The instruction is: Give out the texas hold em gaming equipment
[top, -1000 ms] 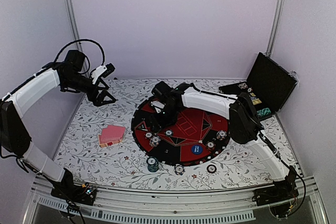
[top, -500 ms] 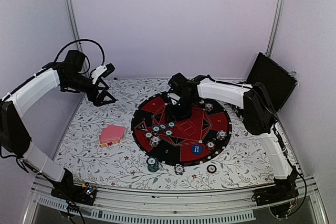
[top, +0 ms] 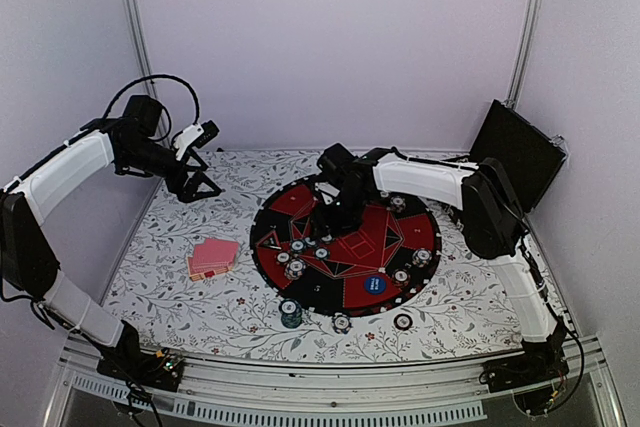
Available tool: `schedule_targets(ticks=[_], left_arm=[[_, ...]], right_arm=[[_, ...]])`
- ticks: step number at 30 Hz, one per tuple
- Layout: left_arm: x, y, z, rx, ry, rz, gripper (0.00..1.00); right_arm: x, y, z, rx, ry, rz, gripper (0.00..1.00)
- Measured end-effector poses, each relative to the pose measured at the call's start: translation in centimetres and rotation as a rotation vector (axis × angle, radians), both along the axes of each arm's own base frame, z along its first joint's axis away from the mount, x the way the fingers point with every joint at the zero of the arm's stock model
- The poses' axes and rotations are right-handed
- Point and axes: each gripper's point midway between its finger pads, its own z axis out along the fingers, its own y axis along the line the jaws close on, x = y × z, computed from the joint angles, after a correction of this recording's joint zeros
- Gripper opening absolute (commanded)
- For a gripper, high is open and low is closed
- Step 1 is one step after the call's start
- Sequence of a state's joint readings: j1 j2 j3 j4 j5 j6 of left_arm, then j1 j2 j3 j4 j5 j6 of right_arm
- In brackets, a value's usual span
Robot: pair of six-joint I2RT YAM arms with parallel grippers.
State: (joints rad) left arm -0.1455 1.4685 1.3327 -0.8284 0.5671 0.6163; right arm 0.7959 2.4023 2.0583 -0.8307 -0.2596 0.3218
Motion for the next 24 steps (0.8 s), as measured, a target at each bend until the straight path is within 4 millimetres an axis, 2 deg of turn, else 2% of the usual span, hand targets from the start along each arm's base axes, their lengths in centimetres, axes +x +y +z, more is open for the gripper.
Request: schedule_targets(ticks=[5,9,15,24], left_arm=[[0.0,0.0,0.0,0.000,0.000,0.000,1.00],[0.0,0.0,0.0,0.000,0.000,0.000,1.00],[0.0,0.0,0.0,0.000,0.000,0.000,1.00],[0.0,0.0,0.0,0.000,0.000,0.000,1.00]], right_arm=[[1.1,0.1,1.2,0.007,-0.038,-0.013,0.62],[1.3,-0.3,0.9,0.005,-0.030,-0.020,0.61],[-0.1,-0.7,-1.3,0.003,0.033,-0.008,0.58],[-1.5,1.4,-1.0,0.097,0.080,0.030,0.57]])
